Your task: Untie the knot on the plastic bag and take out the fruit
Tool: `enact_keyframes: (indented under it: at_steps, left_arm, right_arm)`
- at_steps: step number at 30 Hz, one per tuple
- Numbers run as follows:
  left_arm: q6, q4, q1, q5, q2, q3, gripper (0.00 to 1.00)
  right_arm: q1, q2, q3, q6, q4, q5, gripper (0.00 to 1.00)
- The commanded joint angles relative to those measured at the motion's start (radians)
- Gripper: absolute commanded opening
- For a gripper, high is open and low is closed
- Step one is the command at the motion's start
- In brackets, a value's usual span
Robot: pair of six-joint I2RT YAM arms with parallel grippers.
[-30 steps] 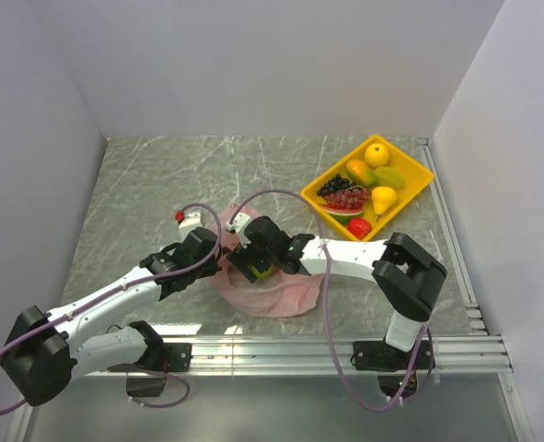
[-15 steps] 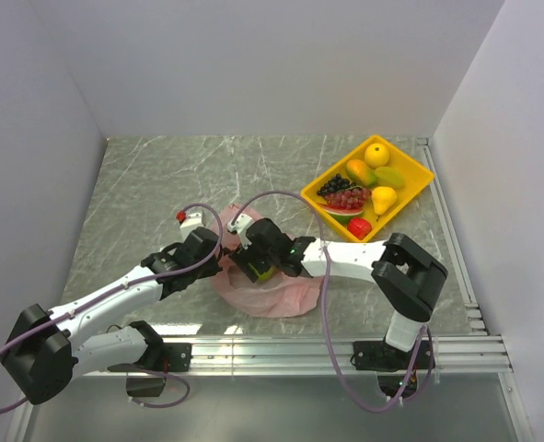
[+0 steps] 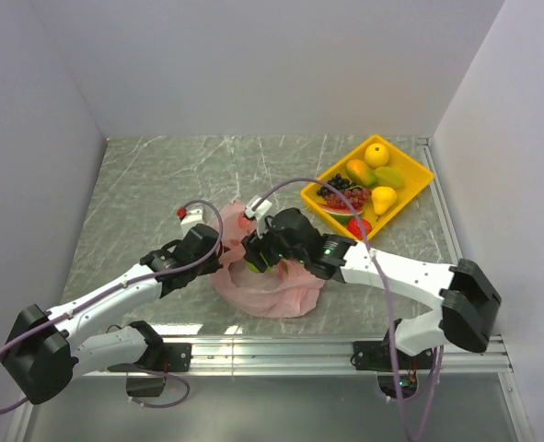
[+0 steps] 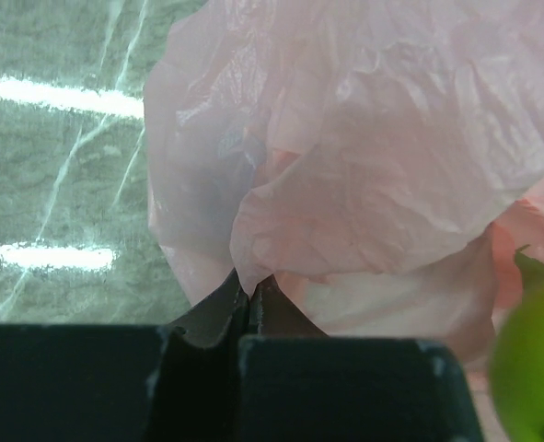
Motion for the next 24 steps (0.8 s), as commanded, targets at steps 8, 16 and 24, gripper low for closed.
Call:
enact_keyframes:
  at_steps: [8,16,24]
  left_arm:
    - [0.039,0.013,0.006,0.021,0.009,0.052,0.01]
    - [0.044,0.030,0.008,0.035,0.009,0.034,0.01]
    - [0.046,0.050,0.008,0.038,-0.014,0.014,0.01]
  right_arm:
    - [-0.030,-0.206,0.039,0.019,0.047,0.138,0.00]
    - [-0.311,-0.325,0.021,0.065,0.077,0.230,0.00]
    - [-0.708,-0.196,0.056,0.136,0.082,0.376,0.00]
